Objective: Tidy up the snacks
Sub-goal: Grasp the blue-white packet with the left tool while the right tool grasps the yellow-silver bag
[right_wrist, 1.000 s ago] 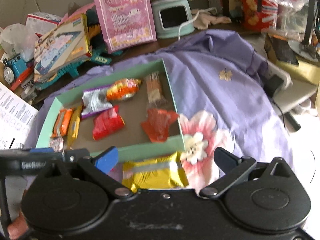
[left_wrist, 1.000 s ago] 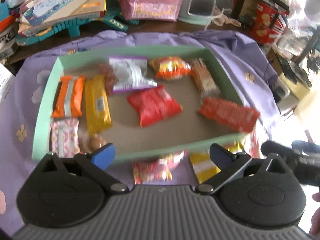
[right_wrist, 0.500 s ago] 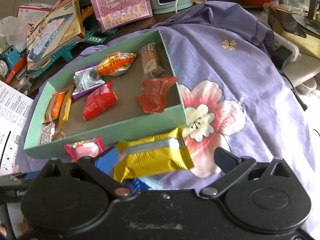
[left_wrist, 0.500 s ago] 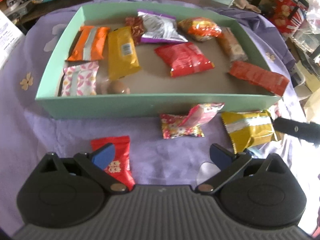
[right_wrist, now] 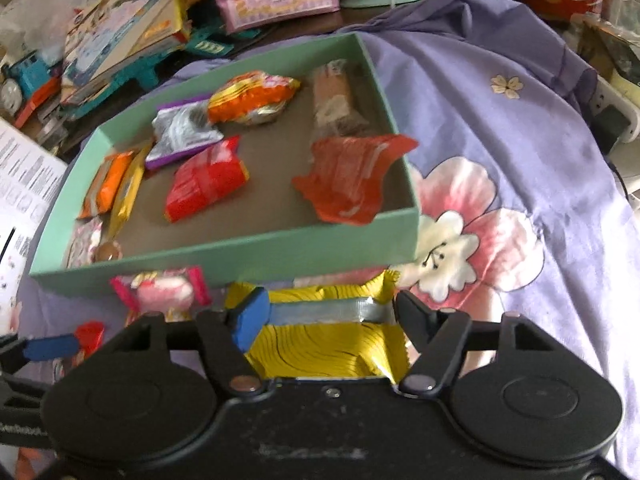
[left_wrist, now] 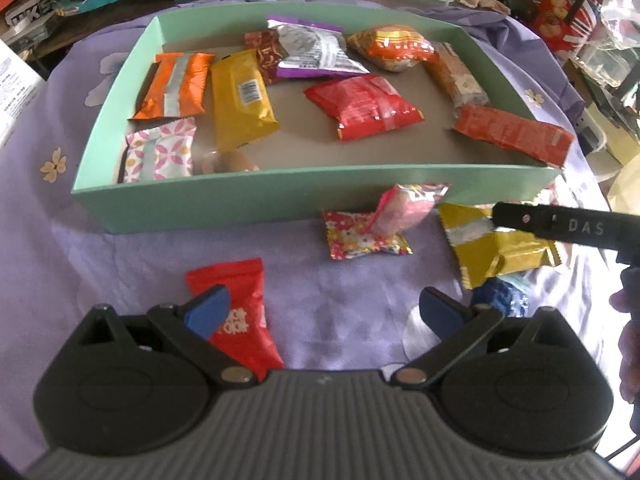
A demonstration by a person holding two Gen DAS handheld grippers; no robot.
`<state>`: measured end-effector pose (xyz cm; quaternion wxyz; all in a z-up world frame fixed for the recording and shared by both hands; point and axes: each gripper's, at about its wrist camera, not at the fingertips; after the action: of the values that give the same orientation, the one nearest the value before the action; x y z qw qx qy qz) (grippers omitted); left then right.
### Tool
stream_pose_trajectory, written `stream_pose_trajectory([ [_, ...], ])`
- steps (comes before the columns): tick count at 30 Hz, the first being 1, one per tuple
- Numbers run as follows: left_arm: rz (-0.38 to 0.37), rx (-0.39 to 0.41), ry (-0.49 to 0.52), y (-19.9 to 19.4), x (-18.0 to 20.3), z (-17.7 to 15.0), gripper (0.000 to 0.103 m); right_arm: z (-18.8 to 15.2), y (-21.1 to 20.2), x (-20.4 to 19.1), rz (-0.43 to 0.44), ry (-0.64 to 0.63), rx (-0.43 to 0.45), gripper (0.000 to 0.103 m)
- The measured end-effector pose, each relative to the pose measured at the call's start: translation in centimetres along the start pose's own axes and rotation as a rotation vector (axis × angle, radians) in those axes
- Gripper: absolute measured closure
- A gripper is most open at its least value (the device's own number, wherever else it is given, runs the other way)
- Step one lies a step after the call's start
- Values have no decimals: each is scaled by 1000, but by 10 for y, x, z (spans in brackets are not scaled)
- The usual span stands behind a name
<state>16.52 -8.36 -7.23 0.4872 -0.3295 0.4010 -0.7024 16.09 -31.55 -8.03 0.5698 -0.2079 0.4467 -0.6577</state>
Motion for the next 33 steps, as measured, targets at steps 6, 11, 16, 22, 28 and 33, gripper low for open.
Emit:
stream_pose_trajectory([
  [6, -46, -14, 52, -4, 17, -7, 0, -19, -10, 5, 52, 48, -94, 33],
  [11, -108, -51, 155, -3, 47, -14, 0, -29, -25, 31, 47, 131, -86, 29],
  [16, -138, -76, 194, 11, 81, -13, 3, -34, -27, 59, 23, 215, -90, 10],
  [22, -89, -52, 268, 18, 106, -18, 27, -44, -32, 74, 86, 235, -73, 0],
  [28, -52, -37, 206, 9, 75, -19, 49, -58, -36, 68, 89, 162, -15, 0],
  [33, -26, -38, 105, 6, 38, -16, 48, -55, -39, 58, 50, 74, -53, 0],
])
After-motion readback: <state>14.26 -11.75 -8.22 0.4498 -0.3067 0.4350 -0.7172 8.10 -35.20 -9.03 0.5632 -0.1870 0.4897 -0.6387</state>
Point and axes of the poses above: each gripper's, at about its wrist camera, not at the fingertips, and y roughly the way its jaws point, x to its right, z to its top, and after that the axes turned 6 degrees about y, right-handed
